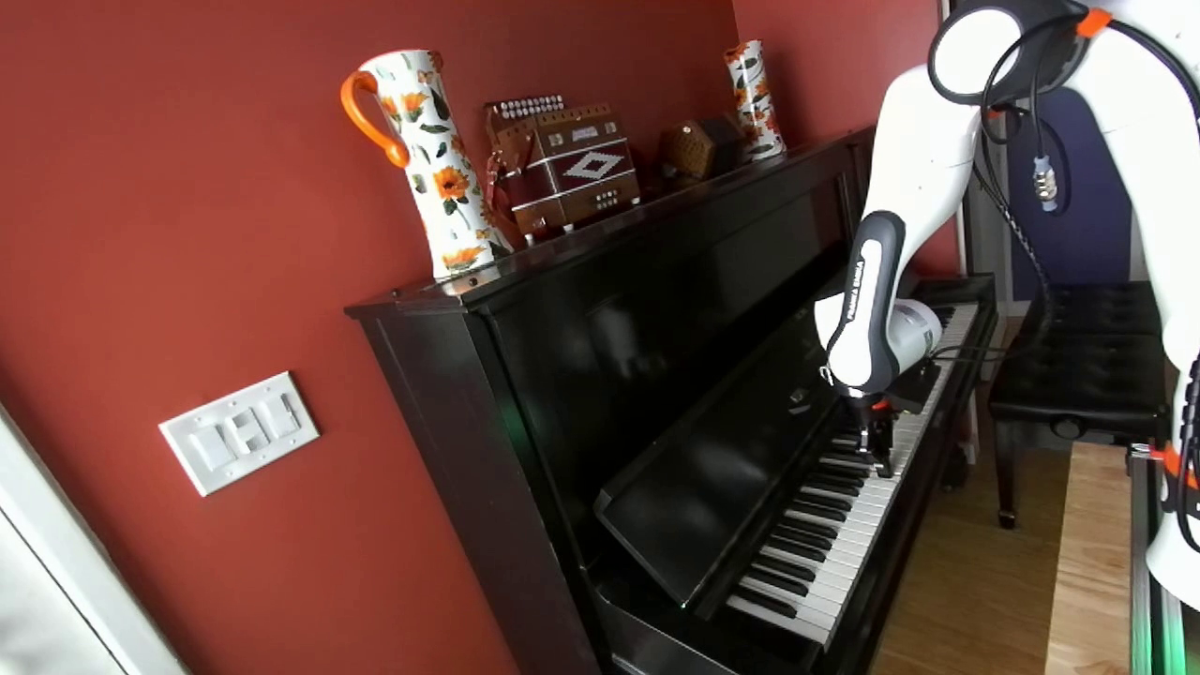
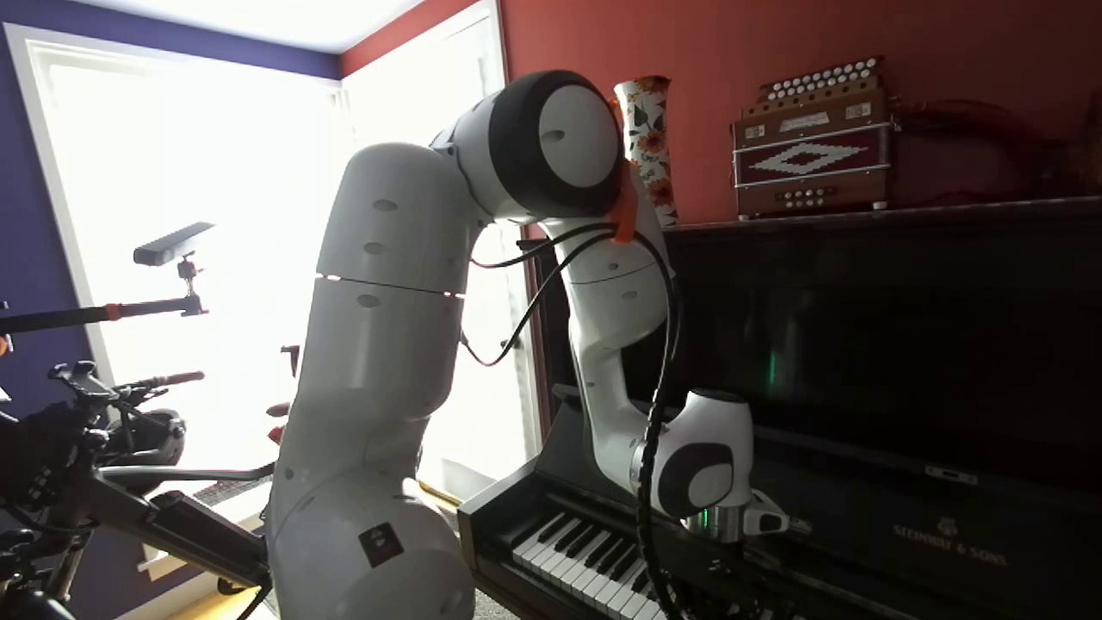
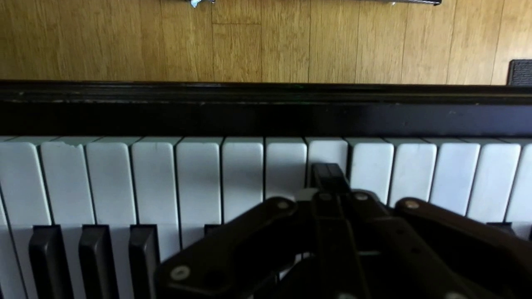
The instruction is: Press a key on the piano
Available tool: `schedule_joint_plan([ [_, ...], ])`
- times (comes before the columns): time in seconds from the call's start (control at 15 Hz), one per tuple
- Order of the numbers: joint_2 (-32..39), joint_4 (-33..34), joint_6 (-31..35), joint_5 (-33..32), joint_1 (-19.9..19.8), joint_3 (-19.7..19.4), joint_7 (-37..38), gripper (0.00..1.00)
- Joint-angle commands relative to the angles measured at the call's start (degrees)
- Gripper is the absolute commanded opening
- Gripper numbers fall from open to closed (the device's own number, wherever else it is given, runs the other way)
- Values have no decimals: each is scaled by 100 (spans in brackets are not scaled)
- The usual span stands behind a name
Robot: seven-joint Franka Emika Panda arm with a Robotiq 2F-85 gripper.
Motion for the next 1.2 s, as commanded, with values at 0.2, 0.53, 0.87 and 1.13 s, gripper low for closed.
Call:
schedule_joint_plan([
  [0.2, -448, -46, -385, -229, 182, -176, 318, 0],
  [0.53, -794, -57, -733, -309, 282, -250, 553, 27],
  [0.87, -1215, -20, -1271, -384, 330, -280, 682, 62],
  [1.13, -1579, 35, -1665, -405, 374, -263, 763, 93],
])
